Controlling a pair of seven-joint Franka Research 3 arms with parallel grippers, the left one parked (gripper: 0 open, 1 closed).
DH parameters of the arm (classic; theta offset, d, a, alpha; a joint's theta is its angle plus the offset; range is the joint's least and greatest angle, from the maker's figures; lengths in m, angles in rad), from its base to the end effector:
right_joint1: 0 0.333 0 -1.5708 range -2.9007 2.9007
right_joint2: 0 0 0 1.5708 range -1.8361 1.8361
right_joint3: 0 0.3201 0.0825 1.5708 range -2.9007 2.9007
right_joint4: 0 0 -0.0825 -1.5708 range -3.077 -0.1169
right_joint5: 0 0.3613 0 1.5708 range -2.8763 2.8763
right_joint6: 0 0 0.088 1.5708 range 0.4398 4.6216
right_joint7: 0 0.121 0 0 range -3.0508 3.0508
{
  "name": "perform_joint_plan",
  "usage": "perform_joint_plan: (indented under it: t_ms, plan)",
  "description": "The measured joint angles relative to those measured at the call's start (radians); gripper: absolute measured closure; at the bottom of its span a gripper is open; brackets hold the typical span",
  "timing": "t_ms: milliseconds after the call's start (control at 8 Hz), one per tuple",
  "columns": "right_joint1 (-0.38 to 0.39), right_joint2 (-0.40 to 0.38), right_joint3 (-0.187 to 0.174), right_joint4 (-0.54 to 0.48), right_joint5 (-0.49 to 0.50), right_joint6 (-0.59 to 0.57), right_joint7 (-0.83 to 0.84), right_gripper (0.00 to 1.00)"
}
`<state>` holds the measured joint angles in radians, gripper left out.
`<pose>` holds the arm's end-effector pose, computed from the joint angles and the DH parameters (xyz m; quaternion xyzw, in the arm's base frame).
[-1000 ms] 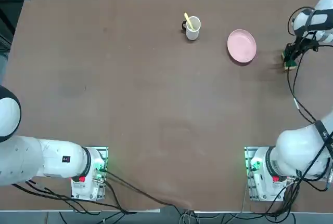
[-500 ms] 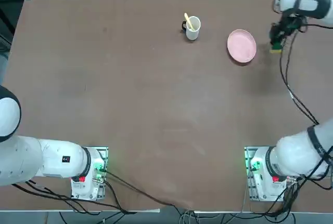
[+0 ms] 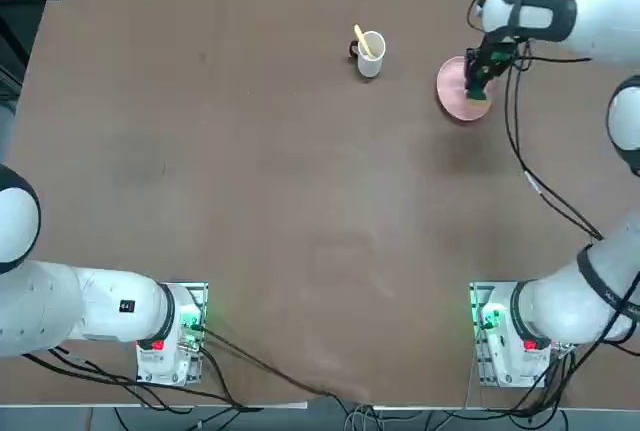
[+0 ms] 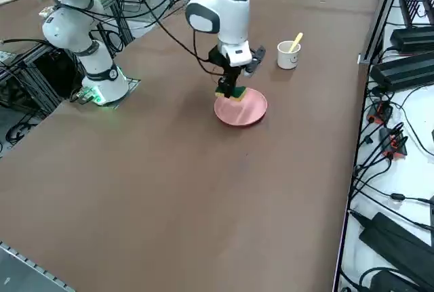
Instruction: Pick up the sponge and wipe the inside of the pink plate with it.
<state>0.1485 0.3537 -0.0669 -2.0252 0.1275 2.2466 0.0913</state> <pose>0.5667 0.0523 0.2695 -0.9962 0.0466 0.0680 0.0296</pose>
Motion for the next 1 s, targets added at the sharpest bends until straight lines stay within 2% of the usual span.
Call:
perform_joint_plan:
  t_ms: [500,1000]
  plan:
    - [0.009,0.114,-0.005,0.043,0.031,0.026,-0.003,0.62]
    - [-0.007,0.130,-0.029,0.046,0.027,0.026,-0.038,0.62]
